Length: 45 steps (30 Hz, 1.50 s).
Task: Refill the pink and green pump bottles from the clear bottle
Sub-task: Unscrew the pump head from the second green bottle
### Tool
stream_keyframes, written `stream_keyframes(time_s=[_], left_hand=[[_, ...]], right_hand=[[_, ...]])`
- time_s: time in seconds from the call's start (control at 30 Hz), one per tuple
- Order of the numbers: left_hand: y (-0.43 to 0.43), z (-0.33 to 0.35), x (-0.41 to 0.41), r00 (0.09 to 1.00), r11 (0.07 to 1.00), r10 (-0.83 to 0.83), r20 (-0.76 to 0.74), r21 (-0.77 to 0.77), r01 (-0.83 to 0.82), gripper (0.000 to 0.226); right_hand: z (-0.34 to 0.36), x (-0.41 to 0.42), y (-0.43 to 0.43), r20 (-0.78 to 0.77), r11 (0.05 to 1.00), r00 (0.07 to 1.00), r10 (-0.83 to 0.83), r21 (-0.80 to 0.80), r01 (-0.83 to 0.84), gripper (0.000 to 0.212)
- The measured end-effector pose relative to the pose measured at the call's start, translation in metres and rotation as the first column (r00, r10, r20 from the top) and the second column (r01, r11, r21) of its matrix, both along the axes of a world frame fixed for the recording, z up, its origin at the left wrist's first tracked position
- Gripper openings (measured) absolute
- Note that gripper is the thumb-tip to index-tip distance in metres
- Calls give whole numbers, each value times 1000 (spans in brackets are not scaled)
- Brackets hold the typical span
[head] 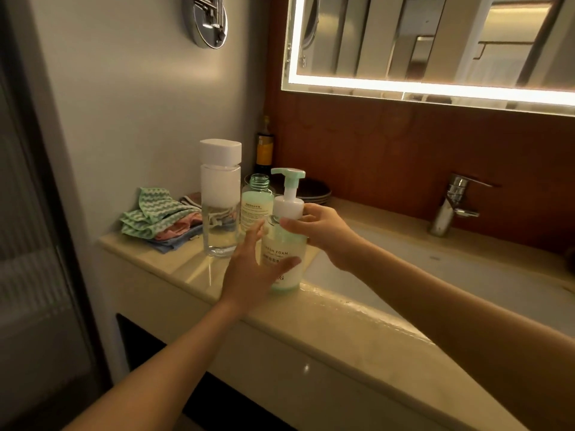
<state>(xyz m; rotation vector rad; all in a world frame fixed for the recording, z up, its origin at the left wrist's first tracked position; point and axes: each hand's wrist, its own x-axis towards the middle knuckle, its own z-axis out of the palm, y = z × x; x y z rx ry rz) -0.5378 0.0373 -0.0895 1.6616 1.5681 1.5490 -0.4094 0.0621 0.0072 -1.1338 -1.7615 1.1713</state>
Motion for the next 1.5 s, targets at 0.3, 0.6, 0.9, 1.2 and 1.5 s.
stream_keyframes(time_s=[0.3,0.6,0.9,1.2,1.5], left_hand=[[0,1,-1,1000,1000,-14,11,20,14,89],[1,0,-2,999,1000,-10,32,8,9,83],[0,1,-1,1000,1000,6,16,7,-6,87],[-2,1,0,1000,1000,0,4,12,0,94],[0,0,-1,1000,999,12,12,29,-13,84]], right_hand=[[1,-4,2,36,996,999,10,87,-13,62],[3,-11,1,-77,952,992,-98,282,116,34],[5,-20,8,-44,933,988,-145,328,151,55],[-5,-18,2,-196,981,980,-23,187,60,39],[-3,-24,7,-52,887,975,-215,407,218,40]])
